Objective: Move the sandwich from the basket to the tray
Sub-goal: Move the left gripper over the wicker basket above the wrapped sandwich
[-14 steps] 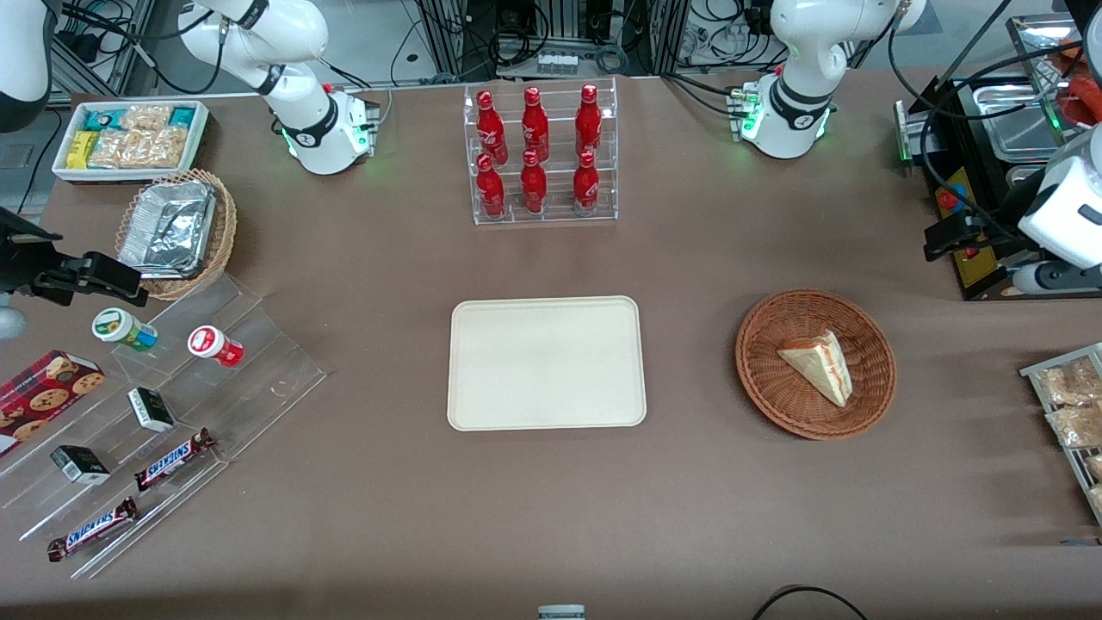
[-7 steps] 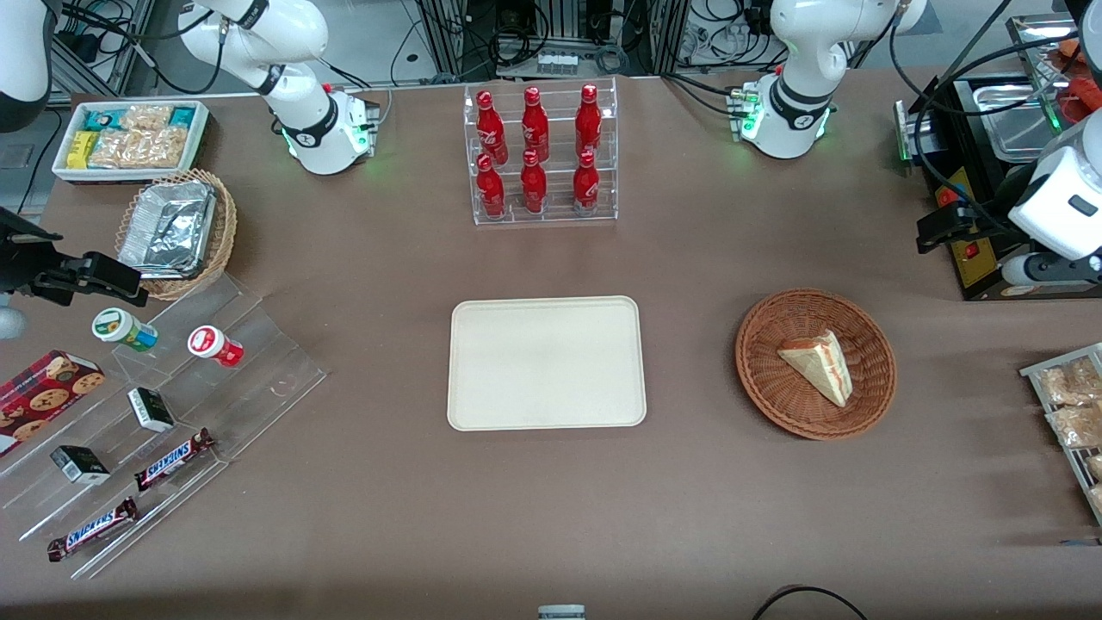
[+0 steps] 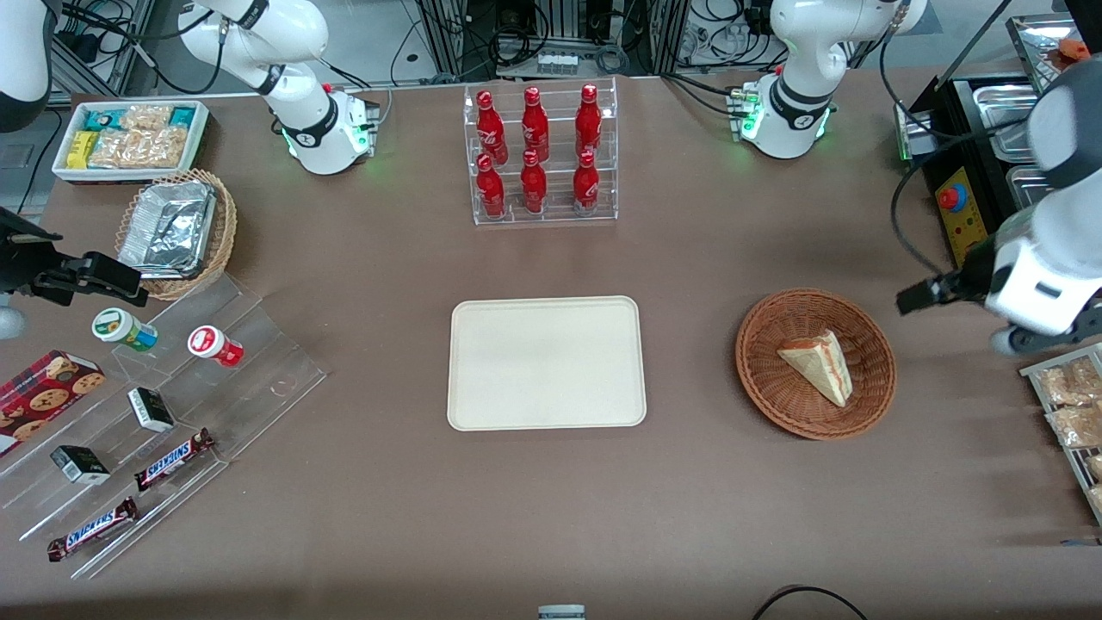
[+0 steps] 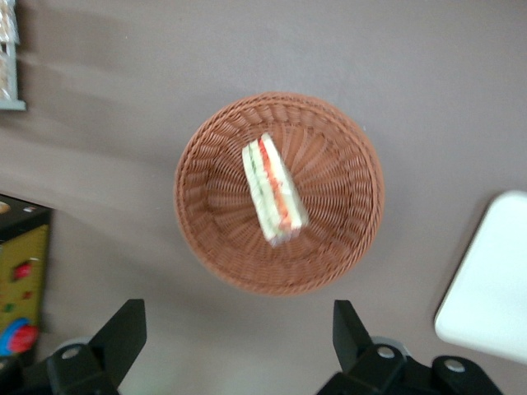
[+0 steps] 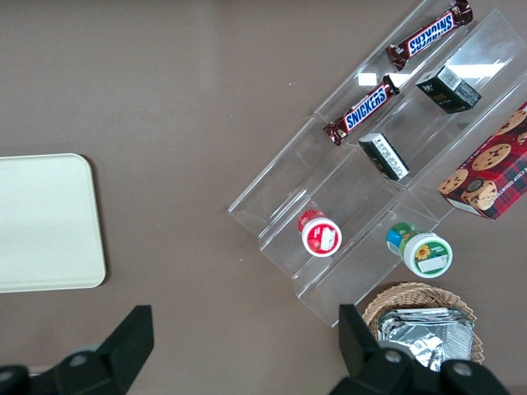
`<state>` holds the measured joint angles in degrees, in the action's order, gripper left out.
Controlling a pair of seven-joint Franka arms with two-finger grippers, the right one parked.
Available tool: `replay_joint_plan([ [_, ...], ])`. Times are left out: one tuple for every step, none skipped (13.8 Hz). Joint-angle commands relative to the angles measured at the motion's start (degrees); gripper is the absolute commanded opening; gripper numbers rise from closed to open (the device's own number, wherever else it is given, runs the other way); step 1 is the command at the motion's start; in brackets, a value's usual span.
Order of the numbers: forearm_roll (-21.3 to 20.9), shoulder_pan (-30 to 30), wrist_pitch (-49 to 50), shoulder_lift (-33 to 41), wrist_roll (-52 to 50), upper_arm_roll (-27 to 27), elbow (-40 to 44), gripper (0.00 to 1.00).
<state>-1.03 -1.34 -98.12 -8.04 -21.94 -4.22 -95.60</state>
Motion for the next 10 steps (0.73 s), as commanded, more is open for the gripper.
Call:
replay_joint_plan([
  [2.1, 0.9, -7.7, 1.1, -6.3, 0.5, -7.3, 1.00],
  [3.2, 0.9, -10.5, 0.3, -8.7, 0.5, -9.1, 1.00],
  [3.2, 1.0, -13.6, 0.0, -11.0, 0.5, -11.4, 1.00],
  [3.1, 1.0, -17.2, 0.0, -12.8, 0.5, -14.3, 1.00],
  [3.1, 1.4, -20.7, 0.2, -13.9, 0.5, -17.5, 1.00],
  [3.0, 1.6, -24.4, 0.2, -15.4, 0.5, -20.2, 1.00],
  [2.9, 1.6, -27.3, 0.1, -16.2, 0.5, -22.3, 1.00],
  [2.9, 1.7, -30.2, 0.0, -16.3, 0.5, -24.4, 1.00],
  [2.9, 2.0, -32.6, 0.0, -16.8, 0.4, -26.1, 1.00],
  [2.9, 2.8, -33.9, 0.0, -17.7, 0.5, -27.1, 1.00],
])
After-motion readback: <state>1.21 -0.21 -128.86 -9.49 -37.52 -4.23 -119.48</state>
